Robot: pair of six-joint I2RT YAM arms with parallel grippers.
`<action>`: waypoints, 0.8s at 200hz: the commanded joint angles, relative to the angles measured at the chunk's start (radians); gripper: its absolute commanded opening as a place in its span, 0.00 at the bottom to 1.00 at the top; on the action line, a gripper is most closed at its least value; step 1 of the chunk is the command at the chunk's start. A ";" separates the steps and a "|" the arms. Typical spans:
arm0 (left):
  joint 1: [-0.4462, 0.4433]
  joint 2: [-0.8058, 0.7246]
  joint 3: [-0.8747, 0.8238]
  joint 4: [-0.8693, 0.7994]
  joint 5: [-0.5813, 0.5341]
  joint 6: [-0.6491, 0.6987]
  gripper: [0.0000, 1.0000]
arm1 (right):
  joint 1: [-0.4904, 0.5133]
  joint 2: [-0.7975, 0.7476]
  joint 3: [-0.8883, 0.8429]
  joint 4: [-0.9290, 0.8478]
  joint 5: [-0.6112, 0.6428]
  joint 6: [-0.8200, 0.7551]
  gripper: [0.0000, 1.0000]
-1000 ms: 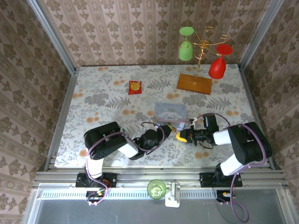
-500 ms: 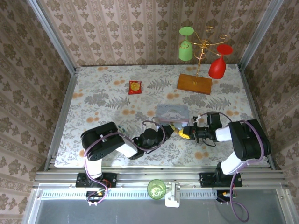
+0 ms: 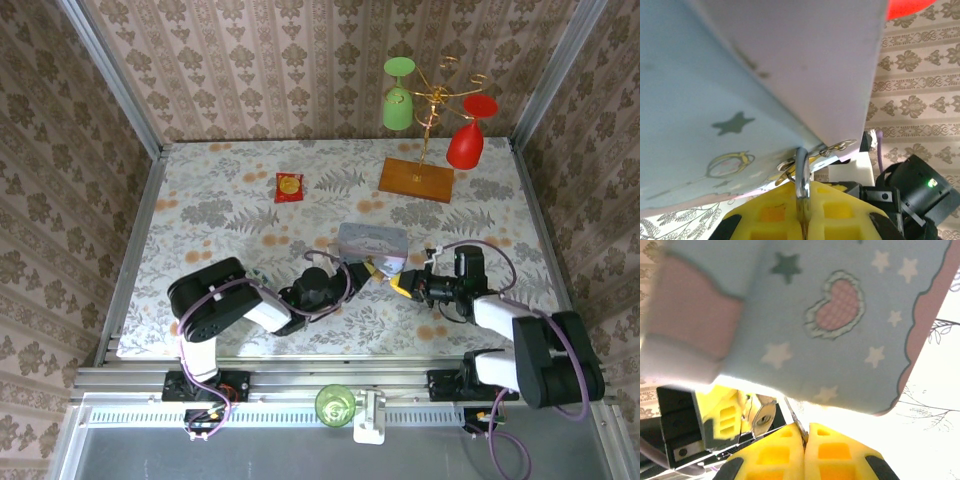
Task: Unlock a padlock with a key
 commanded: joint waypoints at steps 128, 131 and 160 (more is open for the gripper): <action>0.003 -0.022 0.045 0.095 0.040 0.027 0.00 | 0.015 -0.140 -0.085 0.085 -0.003 0.187 0.00; 0.003 -0.022 0.047 0.095 0.041 0.025 0.00 | 0.016 -0.139 -0.084 0.085 -0.003 0.186 0.00; -0.004 -0.022 0.059 0.094 0.042 0.028 0.00 | 0.017 -0.103 -0.091 0.155 -0.001 0.210 0.00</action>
